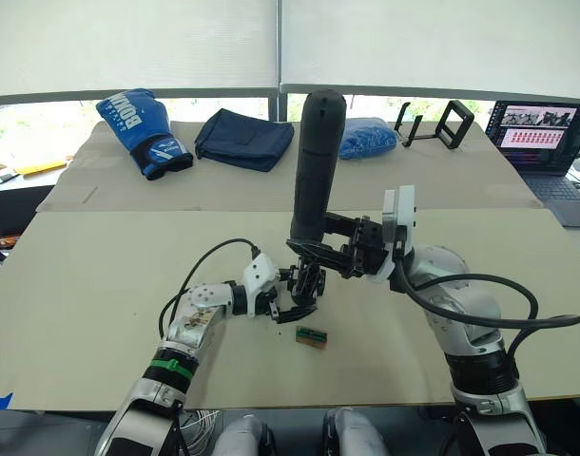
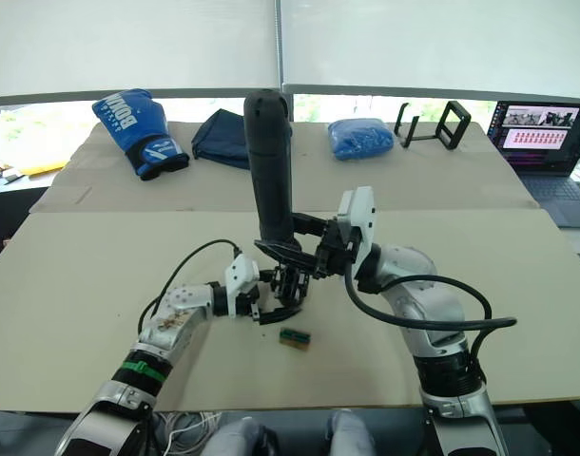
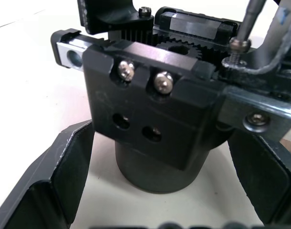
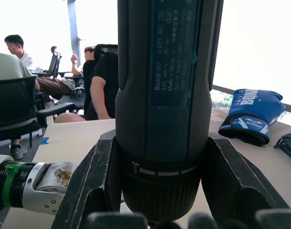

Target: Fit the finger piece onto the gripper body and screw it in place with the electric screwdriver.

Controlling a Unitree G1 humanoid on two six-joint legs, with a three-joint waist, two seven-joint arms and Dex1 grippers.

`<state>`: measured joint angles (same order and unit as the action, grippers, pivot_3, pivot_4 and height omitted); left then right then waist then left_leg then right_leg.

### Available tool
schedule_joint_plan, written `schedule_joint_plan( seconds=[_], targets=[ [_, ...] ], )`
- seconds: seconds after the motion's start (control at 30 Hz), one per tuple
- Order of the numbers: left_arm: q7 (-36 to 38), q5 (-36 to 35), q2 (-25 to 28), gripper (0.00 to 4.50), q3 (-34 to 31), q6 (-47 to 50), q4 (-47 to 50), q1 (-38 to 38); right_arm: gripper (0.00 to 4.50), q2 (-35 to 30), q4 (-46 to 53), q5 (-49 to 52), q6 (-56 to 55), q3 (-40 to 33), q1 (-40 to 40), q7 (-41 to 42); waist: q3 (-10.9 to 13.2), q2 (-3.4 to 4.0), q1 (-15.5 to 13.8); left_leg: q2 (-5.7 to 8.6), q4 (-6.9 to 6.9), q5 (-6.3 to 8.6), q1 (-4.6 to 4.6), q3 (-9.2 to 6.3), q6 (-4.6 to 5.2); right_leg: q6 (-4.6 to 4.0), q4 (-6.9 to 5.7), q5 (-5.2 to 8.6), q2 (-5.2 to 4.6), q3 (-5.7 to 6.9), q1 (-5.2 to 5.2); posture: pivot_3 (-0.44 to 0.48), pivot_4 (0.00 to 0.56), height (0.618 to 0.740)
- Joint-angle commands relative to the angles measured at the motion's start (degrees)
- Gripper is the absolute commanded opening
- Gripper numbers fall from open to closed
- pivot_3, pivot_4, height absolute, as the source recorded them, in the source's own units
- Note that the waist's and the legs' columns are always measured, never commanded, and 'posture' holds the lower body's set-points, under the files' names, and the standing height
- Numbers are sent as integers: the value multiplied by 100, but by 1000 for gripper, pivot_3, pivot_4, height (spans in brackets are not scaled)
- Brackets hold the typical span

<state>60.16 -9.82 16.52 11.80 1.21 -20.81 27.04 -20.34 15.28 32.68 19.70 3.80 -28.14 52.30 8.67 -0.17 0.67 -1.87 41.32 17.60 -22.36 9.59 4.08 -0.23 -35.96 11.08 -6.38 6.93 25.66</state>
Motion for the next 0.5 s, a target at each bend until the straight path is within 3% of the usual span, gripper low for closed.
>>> schedule_joint_plan(
  seconds=[0.03,0.13,0.23,0.33,0.5],
  targets=[
    [-42,21,-64,4500,-1,-170,-3,133,1914,-17,190,-12,-135,-16,11,1,0,0,0,0,0,0,0,0,0,0,0,0,0,0,0,0,150,740],
    [-37,112,-68,4500,34,-243,-85,148,1914,-25,191,-18,-129,-11,13,-2,0,0,1,0,0,0,0,0,0,0,-1,0,0,0,0,0,150,740],
    [-30,152,-67,3616,66,-303,-164,144,1914,-44,198,-20,-119,-11,29,-3,0,0,-1,0,0,0,1,0,0,0,-1,0,0,0,0,0,150,740],
    [-37,175,-72,2312,81,-359,-210,142,1914,-55,204,-17,-113,-14,41,-9,0,0,-4,0,1,0,4,-1,0,0,-1,0,-1,1,-5,0,150,740],
    [-28,205,-75,2331,102,-425,-248,129,1914,-74,178,-22,-97,-4,61,-13,0,0,-4,0,1,0,7,-4,0,0,-1,0,-2,2,-10,0,150,740]
  ],
)
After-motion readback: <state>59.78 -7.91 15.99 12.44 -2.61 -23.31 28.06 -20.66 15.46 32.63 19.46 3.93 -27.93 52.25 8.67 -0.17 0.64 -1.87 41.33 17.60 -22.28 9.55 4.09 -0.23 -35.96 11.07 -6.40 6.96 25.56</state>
